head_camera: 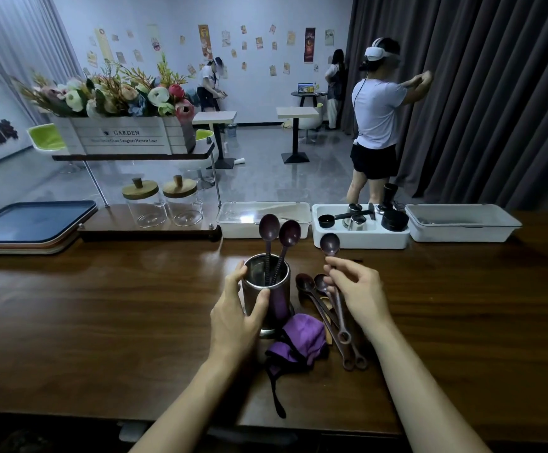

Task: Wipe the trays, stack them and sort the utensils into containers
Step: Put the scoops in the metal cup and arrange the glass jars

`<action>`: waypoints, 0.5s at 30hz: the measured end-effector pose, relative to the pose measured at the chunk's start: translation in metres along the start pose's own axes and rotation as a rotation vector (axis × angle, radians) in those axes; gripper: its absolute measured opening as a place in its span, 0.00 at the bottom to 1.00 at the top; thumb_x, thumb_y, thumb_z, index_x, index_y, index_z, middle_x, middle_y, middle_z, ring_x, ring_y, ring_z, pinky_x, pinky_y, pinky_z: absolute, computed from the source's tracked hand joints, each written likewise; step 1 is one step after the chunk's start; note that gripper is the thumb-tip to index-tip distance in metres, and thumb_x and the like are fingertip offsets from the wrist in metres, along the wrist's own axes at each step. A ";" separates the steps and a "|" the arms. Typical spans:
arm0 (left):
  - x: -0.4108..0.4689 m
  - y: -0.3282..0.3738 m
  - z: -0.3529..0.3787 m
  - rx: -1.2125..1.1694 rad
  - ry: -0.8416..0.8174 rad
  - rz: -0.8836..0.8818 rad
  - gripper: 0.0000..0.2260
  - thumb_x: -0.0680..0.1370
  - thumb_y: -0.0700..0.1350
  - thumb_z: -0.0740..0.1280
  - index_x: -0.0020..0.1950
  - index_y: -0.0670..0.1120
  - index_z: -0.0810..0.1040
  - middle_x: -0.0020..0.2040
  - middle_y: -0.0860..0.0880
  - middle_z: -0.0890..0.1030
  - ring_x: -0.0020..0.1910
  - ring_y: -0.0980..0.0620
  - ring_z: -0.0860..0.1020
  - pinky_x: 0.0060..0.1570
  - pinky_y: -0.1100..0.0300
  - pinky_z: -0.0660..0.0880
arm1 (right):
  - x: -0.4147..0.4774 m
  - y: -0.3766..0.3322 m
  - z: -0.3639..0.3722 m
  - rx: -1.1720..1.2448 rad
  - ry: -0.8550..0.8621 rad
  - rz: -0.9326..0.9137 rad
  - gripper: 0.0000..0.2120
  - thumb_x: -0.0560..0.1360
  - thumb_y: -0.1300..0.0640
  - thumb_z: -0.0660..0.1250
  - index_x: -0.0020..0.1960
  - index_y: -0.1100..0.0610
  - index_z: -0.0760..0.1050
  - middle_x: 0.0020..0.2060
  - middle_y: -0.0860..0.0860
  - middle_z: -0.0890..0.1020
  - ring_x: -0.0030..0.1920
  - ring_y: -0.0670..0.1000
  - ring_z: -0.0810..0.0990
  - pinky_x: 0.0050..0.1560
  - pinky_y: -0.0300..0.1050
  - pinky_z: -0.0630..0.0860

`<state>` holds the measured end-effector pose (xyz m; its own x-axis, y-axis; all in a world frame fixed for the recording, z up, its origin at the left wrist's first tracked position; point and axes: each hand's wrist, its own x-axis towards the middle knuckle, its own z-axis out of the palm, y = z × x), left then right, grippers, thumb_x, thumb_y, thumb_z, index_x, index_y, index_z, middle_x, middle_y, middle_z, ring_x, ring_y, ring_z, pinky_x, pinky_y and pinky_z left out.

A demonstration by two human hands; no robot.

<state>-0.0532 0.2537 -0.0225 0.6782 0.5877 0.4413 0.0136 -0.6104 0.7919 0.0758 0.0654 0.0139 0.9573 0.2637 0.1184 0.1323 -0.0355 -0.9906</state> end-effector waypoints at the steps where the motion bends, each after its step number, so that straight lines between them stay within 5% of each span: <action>1: 0.001 0.000 0.000 -0.005 -0.002 0.001 0.23 0.74 0.64 0.65 0.67 0.59 0.69 0.64 0.62 0.79 0.61 0.58 0.80 0.55 0.61 0.74 | 0.000 -0.008 0.003 0.051 -0.008 -0.018 0.13 0.79 0.65 0.67 0.61 0.56 0.82 0.50 0.52 0.86 0.47 0.52 0.87 0.49 0.47 0.83; 6: 0.004 0.000 -0.005 -0.064 -0.022 -0.013 0.22 0.72 0.61 0.71 0.64 0.63 0.70 0.58 0.64 0.81 0.56 0.70 0.79 0.52 0.73 0.74 | -0.005 -0.041 0.015 0.294 -0.043 -0.030 0.15 0.79 0.66 0.67 0.65 0.59 0.79 0.53 0.54 0.86 0.43 0.54 0.85 0.37 0.41 0.81; 11: 0.005 0.001 -0.007 -0.063 -0.034 0.006 0.24 0.74 0.57 0.74 0.67 0.68 0.69 0.61 0.63 0.78 0.56 0.65 0.80 0.53 0.66 0.77 | -0.002 -0.046 0.031 0.389 0.062 -0.077 0.17 0.79 0.69 0.66 0.66 0.60 0.77 0.52 0.56 0.83 0.45 0.56 0.86 0.42 0.39 0.82; 15: 0.006 0.000 -0.006 0.003 -0.061 0.066 0.28 0.75 0.61 0.68 0.74 0.58 0.69 0.66 0.61 0.73 0.60 0.57 0.79 0.56 0.54 0.78 | -0.003 -0.046 0.044 0.314 0.178 -0.152 0.15 0.79 0.67 0.67 0.65 0.60 0.78 0.47 0.48 0.83 0.44 0.50 0.86 0.41 0.36 0.80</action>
<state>-0.0532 0.2604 -0.0178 0.7209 0.5126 0.4664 -0.0307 -0.6487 0.7604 0.0551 0.1084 0.0558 0.9662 0.0709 0.2479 0.2172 0.2947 -0.9306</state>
